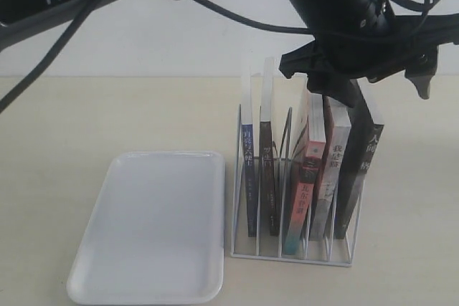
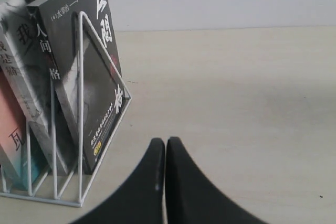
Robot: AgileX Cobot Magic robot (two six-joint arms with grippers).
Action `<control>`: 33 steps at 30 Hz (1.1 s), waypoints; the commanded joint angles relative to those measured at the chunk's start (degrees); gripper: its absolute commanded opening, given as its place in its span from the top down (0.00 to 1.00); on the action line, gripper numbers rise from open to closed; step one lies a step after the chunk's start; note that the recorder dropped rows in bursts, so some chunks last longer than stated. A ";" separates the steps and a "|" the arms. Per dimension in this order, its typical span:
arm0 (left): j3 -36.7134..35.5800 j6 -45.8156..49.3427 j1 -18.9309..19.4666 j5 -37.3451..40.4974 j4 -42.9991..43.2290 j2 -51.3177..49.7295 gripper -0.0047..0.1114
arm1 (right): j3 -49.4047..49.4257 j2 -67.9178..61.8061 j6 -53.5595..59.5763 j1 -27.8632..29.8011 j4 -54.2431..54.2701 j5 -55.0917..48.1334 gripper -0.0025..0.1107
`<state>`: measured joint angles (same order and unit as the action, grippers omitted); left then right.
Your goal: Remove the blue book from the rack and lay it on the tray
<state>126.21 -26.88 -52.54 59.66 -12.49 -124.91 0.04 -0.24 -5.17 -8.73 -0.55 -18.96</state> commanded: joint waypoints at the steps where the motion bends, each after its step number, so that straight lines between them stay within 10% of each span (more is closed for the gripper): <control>1: 0.31 0.41 -0.15 -0.08 -0.21 -0.71 0.35 | -0.04 0.24 -0.04 0.15 -0.21 0.28 0.98; 27: 0.31 0.41 -0.15 -0.11 0.91 -1.76 0.48 | -0.04 0.24 -0.04 0.15 -0.21 0.53 0.98; 33: 0.31 0.41 -0.15 -0.11 0.95 -1.76 0.65 | -0.04 0.24 -0.04 0.15 -0.21 0.53 0.98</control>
<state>126.21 -26.77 -52.54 59.41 -11.92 -126.69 0.04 -0.24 -5.17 -8.73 -0.55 -18.96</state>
